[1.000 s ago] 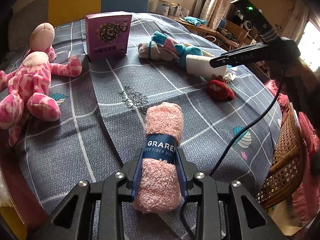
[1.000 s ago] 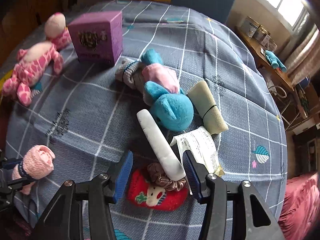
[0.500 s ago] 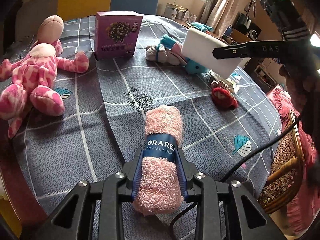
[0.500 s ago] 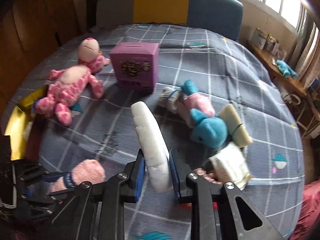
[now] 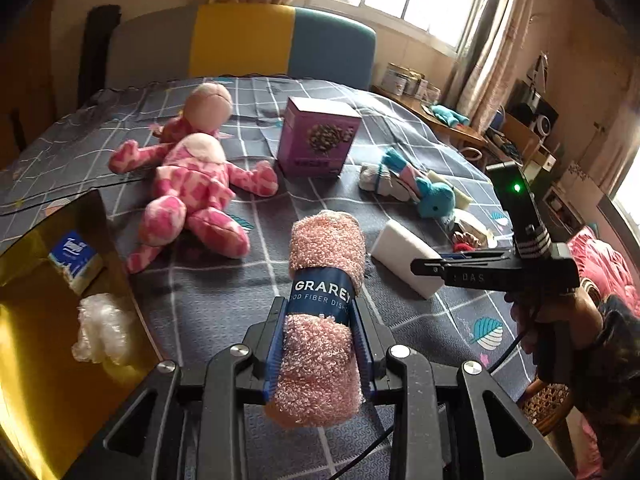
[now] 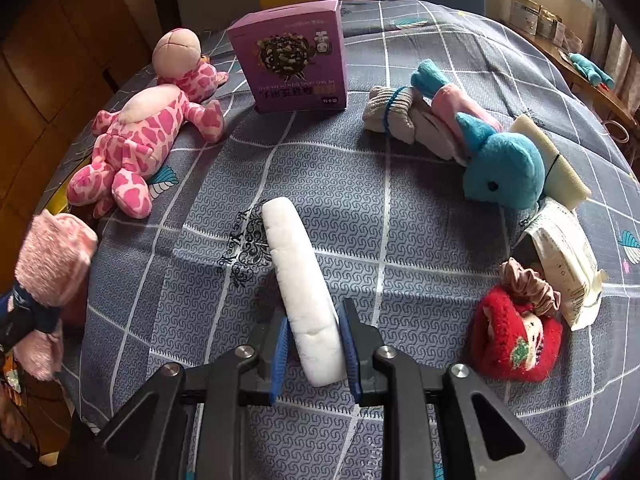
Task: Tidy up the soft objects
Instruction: 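Carry the pink towel into the gold tray and open the left gripper while the right holds the foam, then lower the white foam block into the gold tray and open the right gripper, then move both open grippers back toward the pile of soft items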
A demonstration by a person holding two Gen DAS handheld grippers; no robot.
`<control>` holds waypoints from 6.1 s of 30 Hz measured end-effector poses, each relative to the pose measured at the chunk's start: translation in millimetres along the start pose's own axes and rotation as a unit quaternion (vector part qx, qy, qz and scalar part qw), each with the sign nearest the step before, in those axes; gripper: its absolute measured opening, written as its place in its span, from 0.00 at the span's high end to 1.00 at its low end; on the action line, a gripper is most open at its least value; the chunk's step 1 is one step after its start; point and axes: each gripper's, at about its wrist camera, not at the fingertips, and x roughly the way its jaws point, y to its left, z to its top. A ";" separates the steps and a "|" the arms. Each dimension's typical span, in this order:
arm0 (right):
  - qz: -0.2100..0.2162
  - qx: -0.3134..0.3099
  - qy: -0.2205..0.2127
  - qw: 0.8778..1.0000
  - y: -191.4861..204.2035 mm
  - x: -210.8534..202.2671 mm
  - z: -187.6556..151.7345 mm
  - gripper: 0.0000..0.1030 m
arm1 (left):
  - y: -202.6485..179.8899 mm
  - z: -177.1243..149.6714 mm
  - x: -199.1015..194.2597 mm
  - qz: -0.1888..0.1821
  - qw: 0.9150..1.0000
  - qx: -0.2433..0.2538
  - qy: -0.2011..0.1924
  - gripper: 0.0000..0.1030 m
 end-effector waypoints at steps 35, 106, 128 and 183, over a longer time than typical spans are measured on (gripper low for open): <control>-0.017 0.000 -0.002 1.000 -0.8 4.7 0.0 0.78 | 298.4 -8.9 -19.4 0.219 0.927 -0.306 0.010 0.58; 0.199 -0.137 -0.042 0.970 308.1 -10.4 34.2 0.68 | 200.9 -71.8 -130.0 0.277 0.935 -0.202 -0.092 0.31; 0.110 -0.081 -0.106 0.985 189.2 -62.8 15.0 0.67 | 155.1 -50.0 -115.8 0.250 0.954 -0.141 -0.085 0.29; -0.082 0.272 -0.219 0.933 -122.2 -112.2 -23.1 0.65 | -22.3 13.7 11.7 0.131 0.988 0.077 -0.003 0.29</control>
